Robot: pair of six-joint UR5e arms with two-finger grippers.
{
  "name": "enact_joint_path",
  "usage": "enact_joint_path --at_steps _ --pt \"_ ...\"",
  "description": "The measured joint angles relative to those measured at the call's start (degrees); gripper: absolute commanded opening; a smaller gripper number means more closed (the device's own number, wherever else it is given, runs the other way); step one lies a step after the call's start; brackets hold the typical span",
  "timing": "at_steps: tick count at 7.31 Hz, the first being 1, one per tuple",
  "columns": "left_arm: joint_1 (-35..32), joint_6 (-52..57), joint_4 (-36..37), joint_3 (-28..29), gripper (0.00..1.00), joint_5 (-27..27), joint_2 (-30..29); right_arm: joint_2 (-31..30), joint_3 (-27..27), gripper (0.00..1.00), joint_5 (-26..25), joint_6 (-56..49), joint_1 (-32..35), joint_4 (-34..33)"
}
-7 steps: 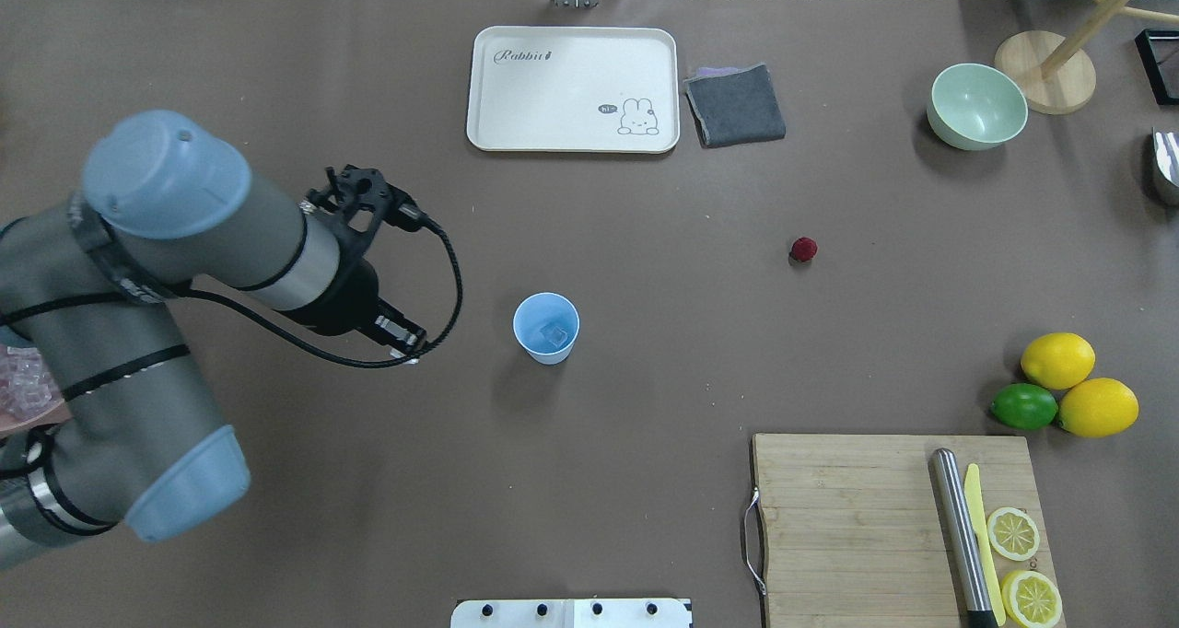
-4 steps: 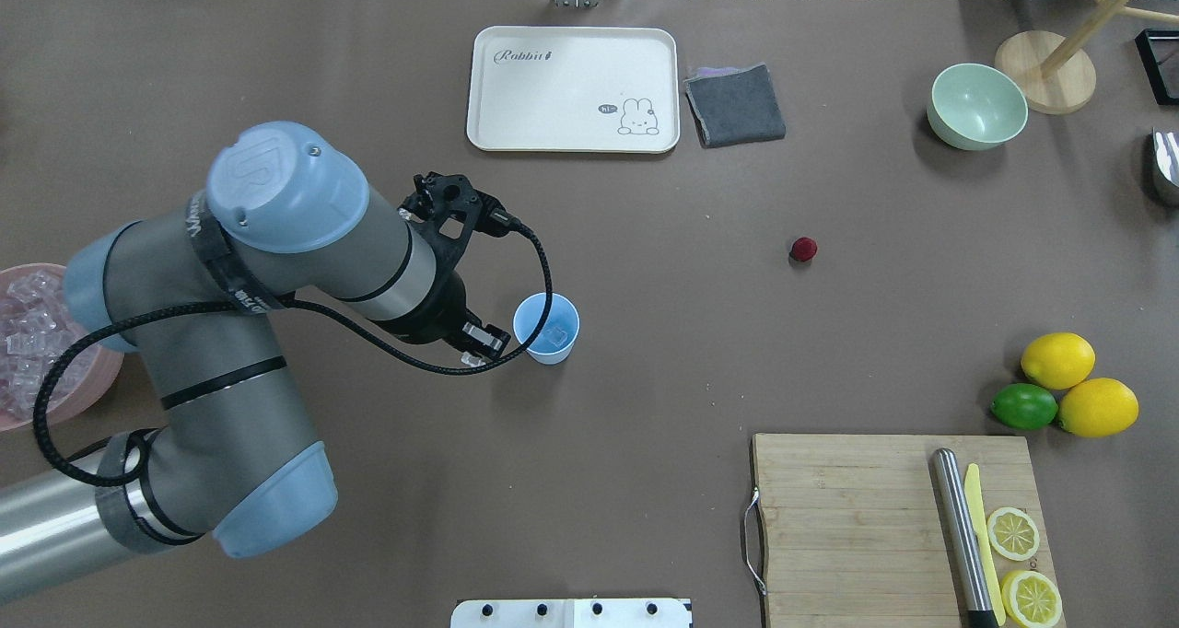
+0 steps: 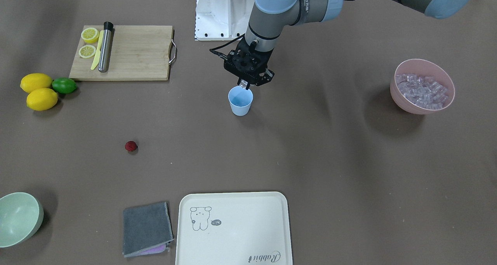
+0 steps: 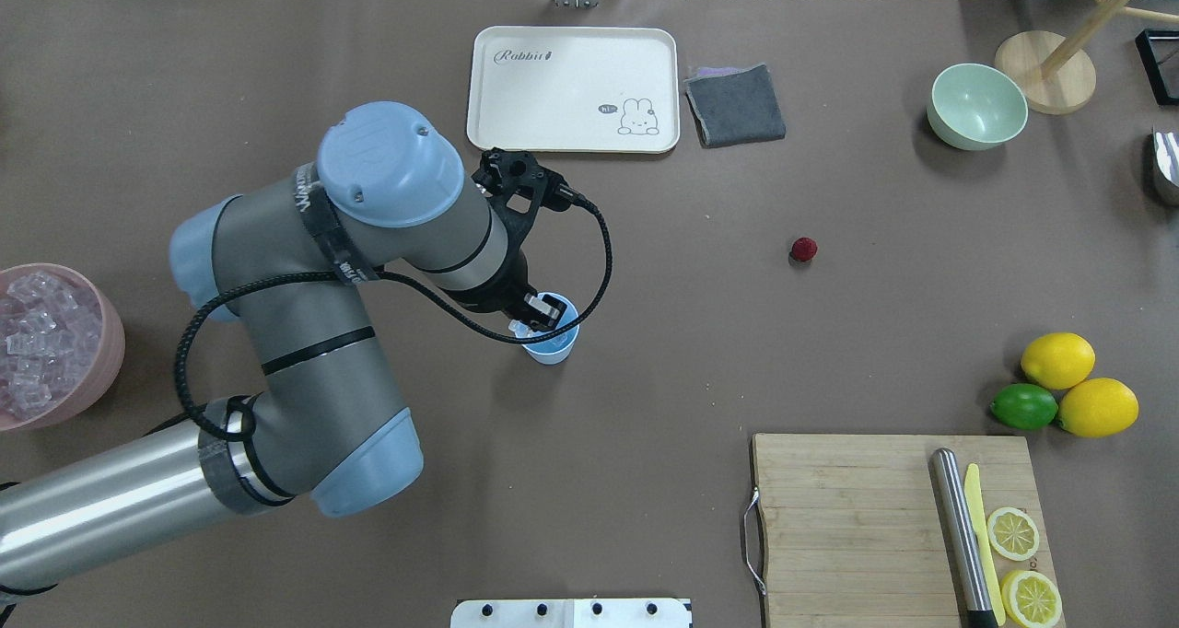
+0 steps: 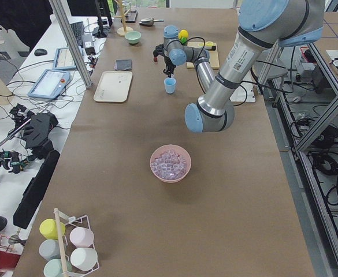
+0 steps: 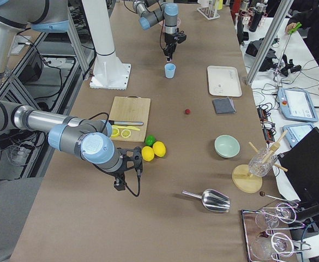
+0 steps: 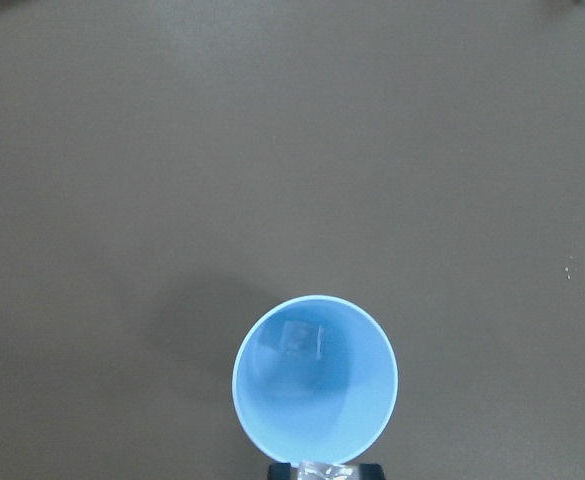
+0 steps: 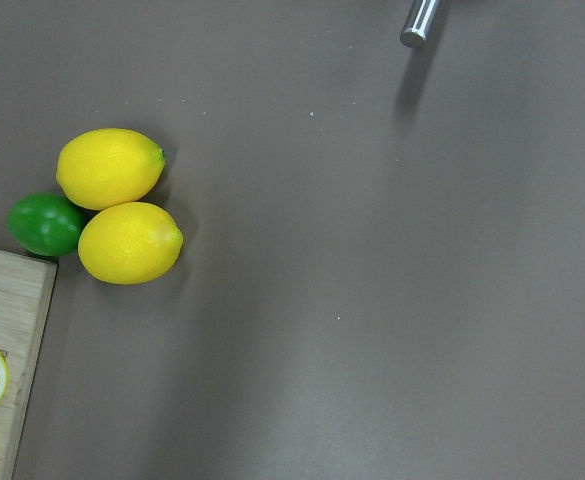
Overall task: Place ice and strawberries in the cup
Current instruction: 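Open the left gripper to drop the ice cube into the cup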
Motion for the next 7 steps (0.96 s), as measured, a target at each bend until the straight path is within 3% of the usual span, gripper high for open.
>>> enact_joint_path --at_steps 2,4,5,6,7 --pt "-0.03 1.47 -1.15 4.40 0.00 0.09 -2.85 -0.11 -0.24 1.00 0.05 0.13 0.59 -0.08" --pt "-0.43 4.30 -1.34 4.76 0.00 0.10 -1.79 -0.11 -0.55 1.00 0.07 0.23 0.90 -0.15" --pt "-0.64 5.18 -1.33 3.76 0.15 0.08 -0.34 -0.14 -0.71 1.00 0.10 0.24 0.96 -0.16" --pt "-0.80 5.76 -1.30 2.64 0.20 0.04 0.99 -0.17 -0.84 1.00 0.18 0.24 1.04 -0.16" --pt "-0.74 5.79 -1.28 1.84 0.39 0.02 1.70 -0.18 -0.88 1.00 0.31 0.25 1.17 -0.16"
